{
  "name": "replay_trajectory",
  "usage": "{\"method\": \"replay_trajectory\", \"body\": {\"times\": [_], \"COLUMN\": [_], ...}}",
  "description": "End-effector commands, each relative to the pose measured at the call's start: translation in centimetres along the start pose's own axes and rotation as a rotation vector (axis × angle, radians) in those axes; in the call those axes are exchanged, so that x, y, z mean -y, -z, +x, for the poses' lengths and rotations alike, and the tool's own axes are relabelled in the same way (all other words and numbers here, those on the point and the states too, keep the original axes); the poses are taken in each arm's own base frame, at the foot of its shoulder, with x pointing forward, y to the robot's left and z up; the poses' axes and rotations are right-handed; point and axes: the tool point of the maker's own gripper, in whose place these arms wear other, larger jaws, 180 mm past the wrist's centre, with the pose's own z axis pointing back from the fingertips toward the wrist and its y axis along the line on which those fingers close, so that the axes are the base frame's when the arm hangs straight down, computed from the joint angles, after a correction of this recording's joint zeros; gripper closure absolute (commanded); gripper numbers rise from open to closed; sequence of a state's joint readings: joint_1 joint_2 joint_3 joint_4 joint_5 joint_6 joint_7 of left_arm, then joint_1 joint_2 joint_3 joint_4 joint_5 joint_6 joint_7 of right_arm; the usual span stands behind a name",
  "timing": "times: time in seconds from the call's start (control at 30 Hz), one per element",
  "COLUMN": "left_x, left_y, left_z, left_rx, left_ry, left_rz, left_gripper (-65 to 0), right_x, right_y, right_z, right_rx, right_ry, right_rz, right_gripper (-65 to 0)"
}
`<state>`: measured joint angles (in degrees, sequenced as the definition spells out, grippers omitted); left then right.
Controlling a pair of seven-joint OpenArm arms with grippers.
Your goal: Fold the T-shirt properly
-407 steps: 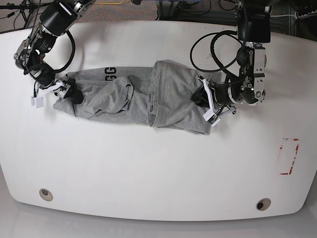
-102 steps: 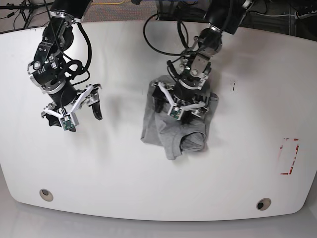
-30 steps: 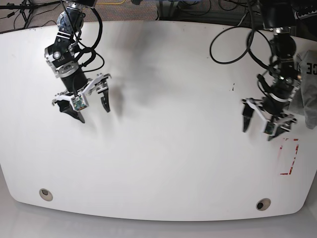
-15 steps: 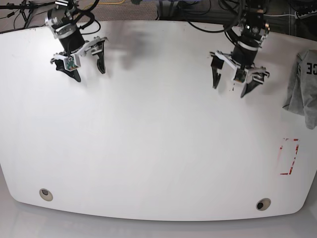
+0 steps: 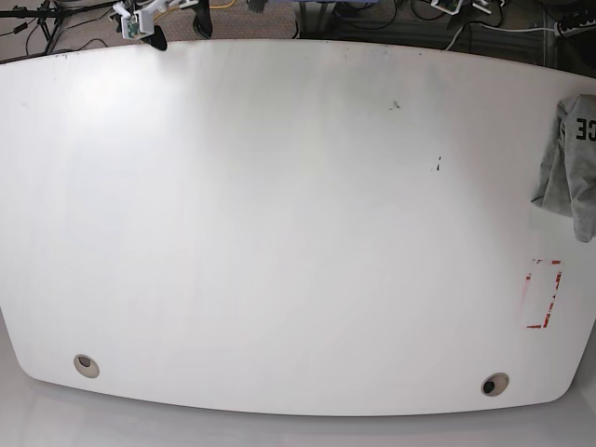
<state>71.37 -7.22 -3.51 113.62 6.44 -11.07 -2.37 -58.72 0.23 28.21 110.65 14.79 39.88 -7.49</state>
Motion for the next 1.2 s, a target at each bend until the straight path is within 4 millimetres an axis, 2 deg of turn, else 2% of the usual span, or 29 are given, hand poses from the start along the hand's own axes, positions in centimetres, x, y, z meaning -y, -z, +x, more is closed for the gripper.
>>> {"method": "replay_trajectory", "body": {"times": [0.0,0.07,0.17,0.27,0.3,0.37,0.43,0.6,0.77,1.0,1.17], "left_x": [1.8,2.0,2.3,1.9,1.7,1.4,1.2,0.8,0.3,-0.8,-1.6], "left_y": [-1.2,-1.4,-1.6,-0.2,0.1,1.3,2.0,4.0,6.0,8.9,10.6], "left_z": [-1.6,-3.0,-7.0,-9.9,-10.3,-13.2,-15.0,-16.7,-17.5,-20.4,-22.4], "left_rx": [-0.038,-0.076,-0.174,-0.225,-0.232,-0.29,-0.328,-0.362,-0.378,-0.456,-0.524], "left_ry": [-0.034,-0.036,-0.054,-0.067,-0.068,-0.084,-0.096,-0.11,-0.125,-0.163,-0.194], "left_rz": [-0.043,-0.049,-0.056,-0.048,-0.044,-0.038,-0.034,-0.03,-0.019,0.0,0.009], "left_gripper": [-44.0,-42.5,-42.1,-41.8,-41.8,-41.5,-41.5,-41.5,-41.5,-41.5,-41.4], "right_x": [-0.3,-0.6,-0.4,0.4,0.6,1.9,2.8,3.3,3.2,2.6,1.1], "right_y": [-2.5,-3.3,-4.2,-4.7,-4.7,-4.0,-3.3,-1.1,0.5,3.5,5.6], "right_z": [-1.2,-2.6,-5.2,-8.4,-8.8,-11.0,-13.0,-16.8,-19.7,-21.6,-22.9], "right_rx": [-0.026,-0.064,-0.124,-0.168,-0.17,-0.178,-0.217,-0.31,-0.391,-0.444,-0.49], "right_ry": [0.051,0.078,0.125,0.194,0.205,0.247,0.249,0.253,0.262,0.28,0.292], "right_rz": [-0.002,-0.003,-0.018,-0.049,-0.054,-0.081,-0.091,-0.093,-0.081,-0.058,-0.023], "right_gripper": [-46.6,-46.6,-46.6,-46.6,-46.6,-46.6,-46.6,-46.6,-46.6,-46.6,-46.6]}}
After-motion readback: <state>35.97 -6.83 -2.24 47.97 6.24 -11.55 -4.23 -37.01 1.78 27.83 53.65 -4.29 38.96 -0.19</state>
